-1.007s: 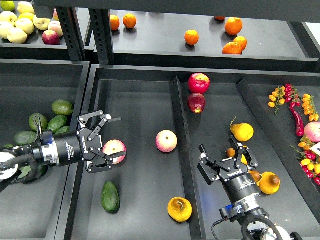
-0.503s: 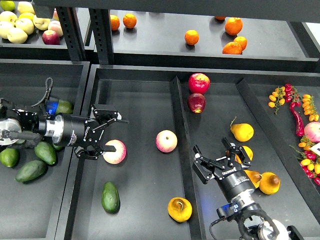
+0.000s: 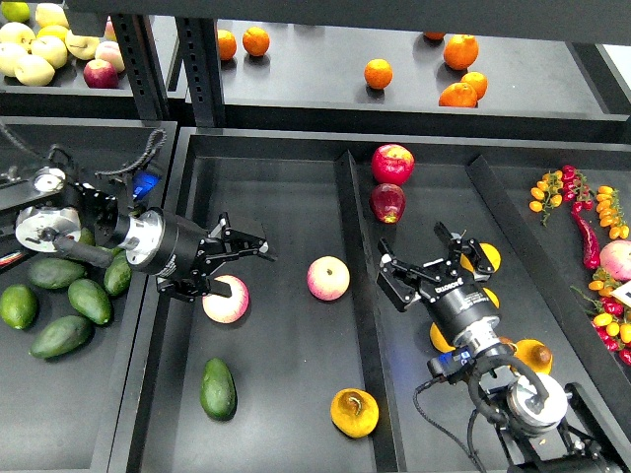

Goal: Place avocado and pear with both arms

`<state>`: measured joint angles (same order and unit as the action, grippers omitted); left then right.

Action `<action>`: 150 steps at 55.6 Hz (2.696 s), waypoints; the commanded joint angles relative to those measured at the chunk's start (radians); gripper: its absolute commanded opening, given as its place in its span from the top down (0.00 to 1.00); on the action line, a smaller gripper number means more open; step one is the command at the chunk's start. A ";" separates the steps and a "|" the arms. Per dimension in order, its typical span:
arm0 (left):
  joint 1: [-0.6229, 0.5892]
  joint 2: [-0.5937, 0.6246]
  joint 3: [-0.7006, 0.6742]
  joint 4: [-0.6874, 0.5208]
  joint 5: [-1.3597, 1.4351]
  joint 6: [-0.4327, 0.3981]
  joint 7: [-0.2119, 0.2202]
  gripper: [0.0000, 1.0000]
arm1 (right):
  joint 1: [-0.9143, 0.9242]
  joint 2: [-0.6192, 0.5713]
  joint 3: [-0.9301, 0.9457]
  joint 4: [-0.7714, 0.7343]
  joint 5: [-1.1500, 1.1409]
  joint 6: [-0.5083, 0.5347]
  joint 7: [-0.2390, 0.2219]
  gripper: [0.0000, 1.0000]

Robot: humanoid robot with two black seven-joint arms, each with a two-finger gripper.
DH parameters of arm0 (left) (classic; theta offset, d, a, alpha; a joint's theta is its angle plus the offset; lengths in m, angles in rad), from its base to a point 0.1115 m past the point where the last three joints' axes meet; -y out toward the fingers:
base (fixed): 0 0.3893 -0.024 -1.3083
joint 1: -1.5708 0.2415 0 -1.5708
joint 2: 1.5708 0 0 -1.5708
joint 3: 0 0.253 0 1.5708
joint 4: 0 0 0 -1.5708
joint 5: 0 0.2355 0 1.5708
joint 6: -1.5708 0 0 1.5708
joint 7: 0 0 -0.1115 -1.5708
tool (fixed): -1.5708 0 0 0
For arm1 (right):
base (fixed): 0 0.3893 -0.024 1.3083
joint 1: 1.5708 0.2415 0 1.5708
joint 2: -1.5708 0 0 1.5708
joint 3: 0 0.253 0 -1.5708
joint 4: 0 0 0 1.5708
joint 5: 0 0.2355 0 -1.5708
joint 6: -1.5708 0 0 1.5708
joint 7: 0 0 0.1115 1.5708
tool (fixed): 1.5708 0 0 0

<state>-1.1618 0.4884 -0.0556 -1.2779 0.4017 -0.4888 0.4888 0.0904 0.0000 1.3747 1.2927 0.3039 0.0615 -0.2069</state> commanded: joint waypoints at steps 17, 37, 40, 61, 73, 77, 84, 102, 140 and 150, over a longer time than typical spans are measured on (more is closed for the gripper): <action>0.011 -0.106 0.184 0.035 0.048 0.000 0.000 0.01 | 0.160 0.000 0.112 -0.067 0.000 -0.072 0.001 0.00; 0.028 -0.129 0.315 0.045 0.160 0.000 0.000 0.01 | 0.158 0.000 0.110 -0.069 0.001 -0.068 0.001 0.00; 0.027 -0.140 0.315 0.054 0.160 0.000 0.000 0.01 | 0.158 0.000 0.110 -0.069 0.001 -0.068 0.001 0.00; 0.027 -0.266 0.315 0.230 0.155 0.000 0.000 0.01 | 0.155 0.000 0.109 -0.072 0.004 -0.060 0.001 0.00; 0.047 -0.301 0.318 0.299 0.157 0.000 0.000 0.01 | 0.155 0.000 0.106 -0.067 0.004 -0.058 0.001 0.00; 0.057 -0.315 0.318 0.327 0.158 0.000 0.000 0.01 | 0.155 0.000 0.109 -0.066 0.006 -0.058 0.001 0.00; 0.067 -0.329 0.329 0.361 0.152 0.000 0.000 0.01 | 0.153 0.000 0.109 -0.066 0.006 -0.058 0.001 0.00; 0.073 -0.344 0.338 0.411 0.152 0.000 0.000 0.01 | 0.149 0.000 0.109 -0.061 0.007 -0.058 0.001 0.00; 0.129 -0.412 0.333 0.514 0.160 0.000 0.000 0.01 | 0.140 0.000 0.107 -0.059 0.009 -0.057 0.001 0.00; 0.142 -0.412 0.322 0.543 0.160 0.000 0.000 0.01 | 0.140 0.000 0.109 -0.059 0.011 -0.057 0.001 0.00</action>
<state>-1.0283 0.0776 0.2727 -0.7502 0.5610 -0.4887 0.4887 0.2302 0.0000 1.4820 1.2332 0.3130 0.0033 -0.2056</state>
